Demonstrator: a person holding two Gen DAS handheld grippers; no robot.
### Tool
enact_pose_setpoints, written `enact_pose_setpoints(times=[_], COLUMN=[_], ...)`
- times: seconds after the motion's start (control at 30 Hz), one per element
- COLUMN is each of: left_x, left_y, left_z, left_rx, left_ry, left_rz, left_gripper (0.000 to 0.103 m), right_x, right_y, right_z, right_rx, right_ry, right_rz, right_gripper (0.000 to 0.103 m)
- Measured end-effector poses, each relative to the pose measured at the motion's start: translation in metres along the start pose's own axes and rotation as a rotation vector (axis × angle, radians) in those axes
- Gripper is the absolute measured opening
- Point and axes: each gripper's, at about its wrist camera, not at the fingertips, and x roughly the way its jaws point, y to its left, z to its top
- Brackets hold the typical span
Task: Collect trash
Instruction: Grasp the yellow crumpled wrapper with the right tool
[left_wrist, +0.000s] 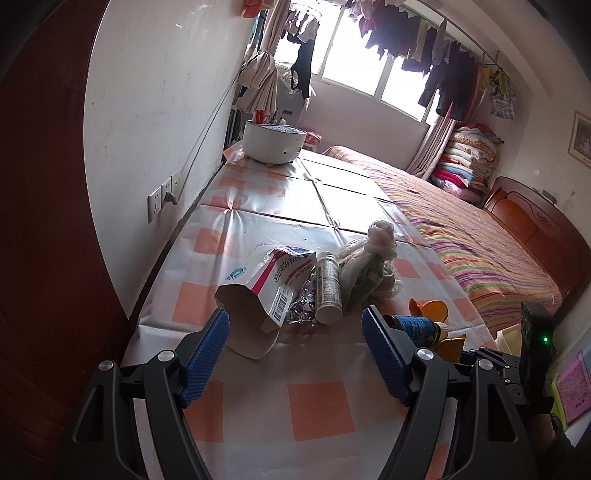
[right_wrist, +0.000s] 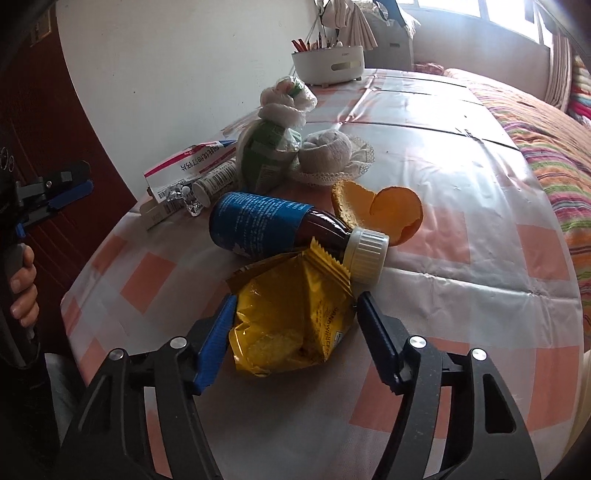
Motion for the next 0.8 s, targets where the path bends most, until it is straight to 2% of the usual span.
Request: enact_pose_setpoints(times=[0.2,0.23,0.47,0.5,0.53,0.8], left_x=[0.005,0.006,0.013,0.014,0.014,0.018], left_y=[-0.002,-0.002,-0.006,-0.006,-0.007,-0.005], left_z=[0.0,0.0,-0.004,-0.004,-0.004,-0.006], left_rx=[-0.002,-0.001,0.015,0.017,0.019,0.013], left_ry=[0.015,0.022,0.044,0.045,0.045,0.068], left_rz=[0.0,-0.004,0.003,0.004,0.005,0.002], left_gripper=[0.072,0.072,0.072,0.072,0.072,0.072], right_x=[-0.007,-0.009,-0.026,-0.029,-0.032,-0.048], right_y=[0.0,0.001,0.004,0.005,0.006,0.009], right_z=[-0.002,-0.002,0.002,0.002,0.003,0.005], right_rx=[-0.006,-0.01,-0.018,-0.019,-0.02,-0.033], right_ry=[-0.026,-0.033,-0.105,-0.12,-0.133,-0.197], right_rz=[0.013,0.018,0.044,0.047,0.052,0.057], right_gripper=[0.051,0.046,0.038,0.036,0.026,0.026])
